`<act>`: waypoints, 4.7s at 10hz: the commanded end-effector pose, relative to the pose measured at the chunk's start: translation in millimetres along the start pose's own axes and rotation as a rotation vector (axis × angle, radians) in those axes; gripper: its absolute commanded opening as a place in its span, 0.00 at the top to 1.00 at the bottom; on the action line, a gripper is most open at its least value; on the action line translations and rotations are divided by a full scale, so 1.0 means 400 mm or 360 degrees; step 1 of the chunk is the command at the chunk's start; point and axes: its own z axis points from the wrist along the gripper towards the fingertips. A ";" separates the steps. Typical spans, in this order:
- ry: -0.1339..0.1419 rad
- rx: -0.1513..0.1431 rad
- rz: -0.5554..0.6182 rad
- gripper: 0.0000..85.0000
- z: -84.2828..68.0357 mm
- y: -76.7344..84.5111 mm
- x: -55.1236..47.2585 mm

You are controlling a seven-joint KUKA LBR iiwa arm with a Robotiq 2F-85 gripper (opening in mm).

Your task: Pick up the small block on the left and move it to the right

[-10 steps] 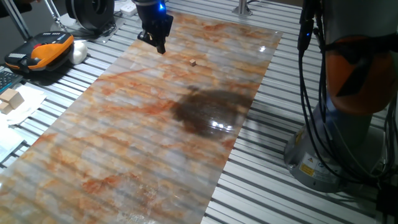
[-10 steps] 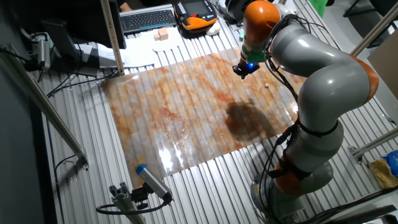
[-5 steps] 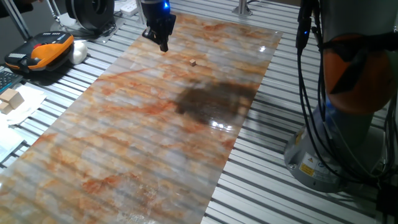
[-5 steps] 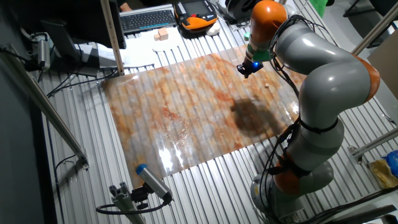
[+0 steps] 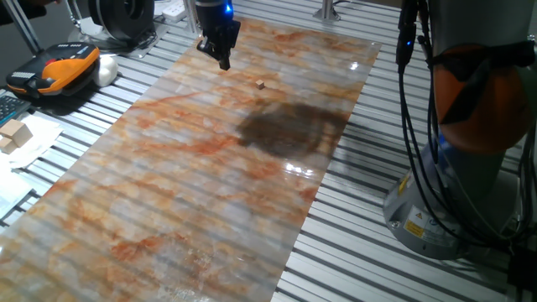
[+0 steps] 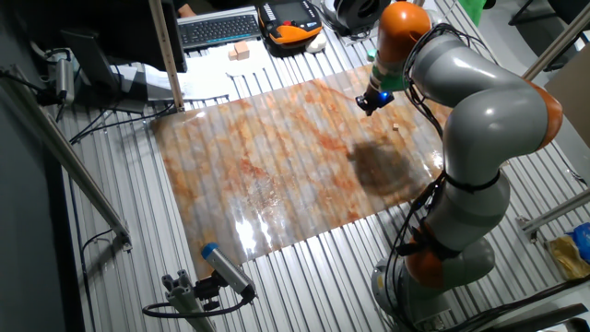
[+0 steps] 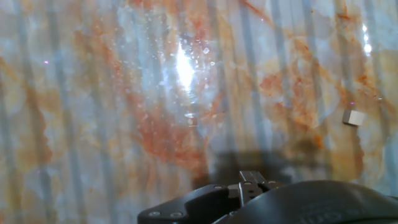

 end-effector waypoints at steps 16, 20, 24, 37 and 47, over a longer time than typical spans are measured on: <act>0.0002 -0.0004 -0.0090 1.00 0.061 -0.167 0.045; 0.0002 -0.0026 -0.0056 1.00 0.079 -0.190 0.063; 0.0021 -0.0061 -0.0029 1.00 0.081 -0.194 0.066; 0.0055 -0.0041 0.0000 1.00 0.095 -0.202 0.075; 0.0044 0.0058 0.0348 1.00 0.095 -0.202 0.075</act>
